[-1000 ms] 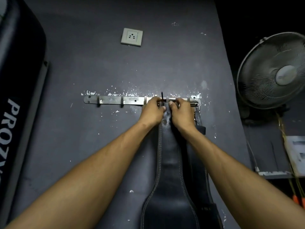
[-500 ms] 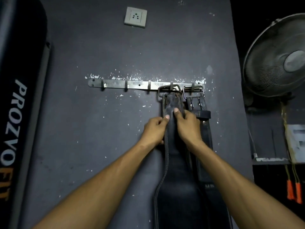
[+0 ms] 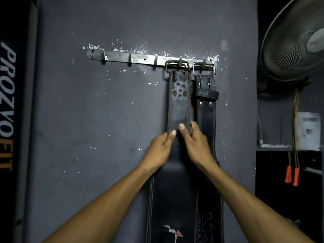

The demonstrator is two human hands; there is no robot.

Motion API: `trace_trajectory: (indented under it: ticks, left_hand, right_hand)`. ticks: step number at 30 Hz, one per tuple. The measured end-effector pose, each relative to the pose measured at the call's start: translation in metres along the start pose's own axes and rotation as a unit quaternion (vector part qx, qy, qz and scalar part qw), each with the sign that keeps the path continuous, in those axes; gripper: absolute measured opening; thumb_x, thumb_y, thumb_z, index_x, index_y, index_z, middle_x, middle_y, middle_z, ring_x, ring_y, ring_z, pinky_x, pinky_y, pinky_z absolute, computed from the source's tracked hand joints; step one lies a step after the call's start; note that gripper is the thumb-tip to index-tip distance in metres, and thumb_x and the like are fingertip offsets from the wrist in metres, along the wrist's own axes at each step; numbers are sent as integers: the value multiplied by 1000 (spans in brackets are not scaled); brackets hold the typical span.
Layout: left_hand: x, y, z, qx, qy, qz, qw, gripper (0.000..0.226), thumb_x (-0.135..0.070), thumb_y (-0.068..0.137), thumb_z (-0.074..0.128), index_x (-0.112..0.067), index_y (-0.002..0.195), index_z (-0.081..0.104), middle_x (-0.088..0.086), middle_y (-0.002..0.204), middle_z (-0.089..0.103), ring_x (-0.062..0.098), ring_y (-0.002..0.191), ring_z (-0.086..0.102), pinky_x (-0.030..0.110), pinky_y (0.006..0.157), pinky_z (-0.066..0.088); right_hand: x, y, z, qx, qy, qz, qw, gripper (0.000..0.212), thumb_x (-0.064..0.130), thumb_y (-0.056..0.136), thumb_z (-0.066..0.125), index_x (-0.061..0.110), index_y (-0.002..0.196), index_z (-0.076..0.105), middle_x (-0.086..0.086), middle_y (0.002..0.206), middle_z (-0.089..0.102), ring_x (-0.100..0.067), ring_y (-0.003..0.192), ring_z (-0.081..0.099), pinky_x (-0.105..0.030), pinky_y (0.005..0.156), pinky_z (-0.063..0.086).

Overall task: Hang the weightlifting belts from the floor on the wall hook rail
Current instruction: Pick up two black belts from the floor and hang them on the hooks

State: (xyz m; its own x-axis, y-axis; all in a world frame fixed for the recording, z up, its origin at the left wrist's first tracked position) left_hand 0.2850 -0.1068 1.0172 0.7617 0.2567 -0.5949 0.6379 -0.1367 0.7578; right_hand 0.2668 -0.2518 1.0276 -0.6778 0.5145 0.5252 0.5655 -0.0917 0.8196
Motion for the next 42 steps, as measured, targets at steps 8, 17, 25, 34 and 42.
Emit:
trace_trajectory:
  ticks: [8,17,25,34,42]
  left_hand:
    - [22,-34,-1,25,-89,-21,995,43,-32,108,51,4,96,71,-1,95,68,13,92,62,49,90,56]
    - [77,-129,32,-55,-338,-147,928,29,-27,101,65,-17,128,70,6,127,75,24,120,71,39,102,58]
    - [87,-227,67,-28,-347,-285,893,30,-25,94,73,-8,119,72,20,120,76,34,109,76,36,85,64]
    - [75,-329,95,-1,-282,-349,894,32,-13,92,76,-12,123,71,14,125,75,27,115,74,37,98,60]
    - [55,-401,90,18,-225,-376,898,43,-28,80,85,-20,121,76,4,124,77,21,117,73,30,99,58]
  right_hand:
    - [-14,-39,1,-25,3,-19,1000,43,43,103,60,24,69,44,16,58,51,2,55,43,-20,55,37]
    - [-56,-111,-10,-9,165,70,984,29,40,93,71,21,114,74,6,108,81,-13,104,77,-40,95,61]
    - [-106,-223,-17,80,241,188,949,24,34,89,79,28,112,79,3,112,82,-17,105,78,-37,91,63]
    - [-127,-297,-43,156,269,236,921,23,22,87,82,19,110,77,3,108,82,-19,102,78,-20,81,59]
    - [-119,-347,-53,212,363,284,862,45,26,82,86,13,123,74,-6,121,79,-23,112,76,-29,93,61]
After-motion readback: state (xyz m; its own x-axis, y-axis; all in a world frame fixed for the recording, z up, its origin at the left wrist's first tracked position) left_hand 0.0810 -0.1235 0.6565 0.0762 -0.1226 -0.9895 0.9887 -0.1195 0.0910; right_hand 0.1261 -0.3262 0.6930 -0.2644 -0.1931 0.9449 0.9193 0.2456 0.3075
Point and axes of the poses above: each hand's wrist, its own y-axis towards the middle knuckle, its own z-axis out of the palm, x = y × z, the point moved 2 cm from there along y, towards the middle knuckle
